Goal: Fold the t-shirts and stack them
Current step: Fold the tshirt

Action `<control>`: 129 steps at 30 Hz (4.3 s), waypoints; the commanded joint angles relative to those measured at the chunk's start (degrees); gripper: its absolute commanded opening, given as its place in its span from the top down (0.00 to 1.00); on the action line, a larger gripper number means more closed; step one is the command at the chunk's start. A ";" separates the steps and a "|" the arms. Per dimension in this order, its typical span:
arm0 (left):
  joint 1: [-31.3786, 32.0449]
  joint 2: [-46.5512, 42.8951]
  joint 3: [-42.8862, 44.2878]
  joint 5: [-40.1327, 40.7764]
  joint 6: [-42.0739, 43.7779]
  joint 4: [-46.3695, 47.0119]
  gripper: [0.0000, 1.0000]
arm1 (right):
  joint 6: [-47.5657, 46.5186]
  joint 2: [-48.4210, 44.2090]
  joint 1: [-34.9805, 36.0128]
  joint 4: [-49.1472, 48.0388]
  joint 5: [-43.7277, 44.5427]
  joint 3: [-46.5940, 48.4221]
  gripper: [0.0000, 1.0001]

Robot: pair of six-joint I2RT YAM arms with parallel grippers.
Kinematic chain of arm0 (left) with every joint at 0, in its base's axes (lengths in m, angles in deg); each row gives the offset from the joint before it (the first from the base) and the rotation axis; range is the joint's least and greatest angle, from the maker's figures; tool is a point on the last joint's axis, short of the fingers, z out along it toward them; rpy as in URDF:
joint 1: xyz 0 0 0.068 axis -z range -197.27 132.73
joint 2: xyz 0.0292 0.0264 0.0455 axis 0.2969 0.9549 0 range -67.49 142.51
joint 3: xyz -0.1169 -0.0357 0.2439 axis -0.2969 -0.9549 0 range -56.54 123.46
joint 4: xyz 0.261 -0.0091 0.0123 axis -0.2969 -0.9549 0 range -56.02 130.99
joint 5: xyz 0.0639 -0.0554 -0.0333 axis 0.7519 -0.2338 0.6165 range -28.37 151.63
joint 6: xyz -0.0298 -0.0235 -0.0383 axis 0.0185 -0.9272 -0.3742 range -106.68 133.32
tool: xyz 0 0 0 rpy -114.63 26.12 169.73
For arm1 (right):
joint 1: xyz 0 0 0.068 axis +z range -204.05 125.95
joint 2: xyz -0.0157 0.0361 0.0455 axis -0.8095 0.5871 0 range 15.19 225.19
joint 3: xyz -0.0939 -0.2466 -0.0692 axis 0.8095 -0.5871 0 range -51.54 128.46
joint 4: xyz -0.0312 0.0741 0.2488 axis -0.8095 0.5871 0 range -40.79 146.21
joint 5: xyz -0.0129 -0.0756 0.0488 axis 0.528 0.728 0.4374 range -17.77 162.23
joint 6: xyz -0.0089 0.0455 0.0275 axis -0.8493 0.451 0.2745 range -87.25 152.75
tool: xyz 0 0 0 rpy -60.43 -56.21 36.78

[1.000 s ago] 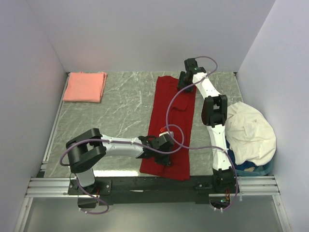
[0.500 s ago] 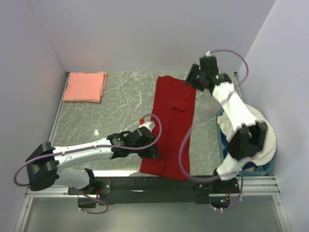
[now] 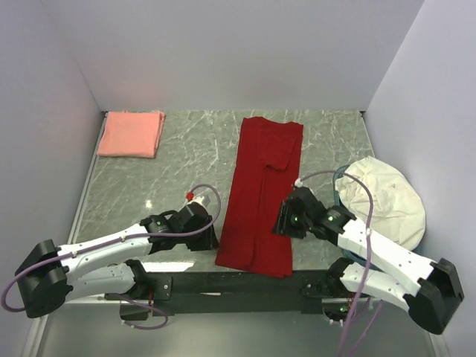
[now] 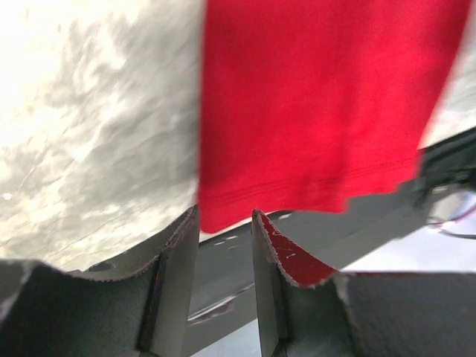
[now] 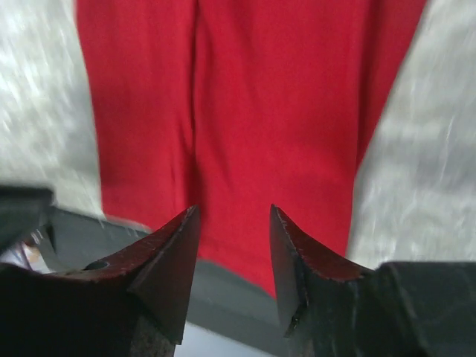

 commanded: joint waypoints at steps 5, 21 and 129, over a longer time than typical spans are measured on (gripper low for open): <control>-0.16 3.11 -4.86 -7.20 1.81 6.81 0.60 | 4.98 -8.17 9.57 8.89 2.52 -3.45 0.53; 5.11 11.20 -0.21 -2.65 5.42 4.98 0.58 | 12.18 -3.96 25.93 7.94 11.93 -6.18 0.56; 12.76 2.85 2.70 13.44 0.15 -3.03 0.99 | 12.89 17.75 34.02 -8.23 7.36 3.75 0.55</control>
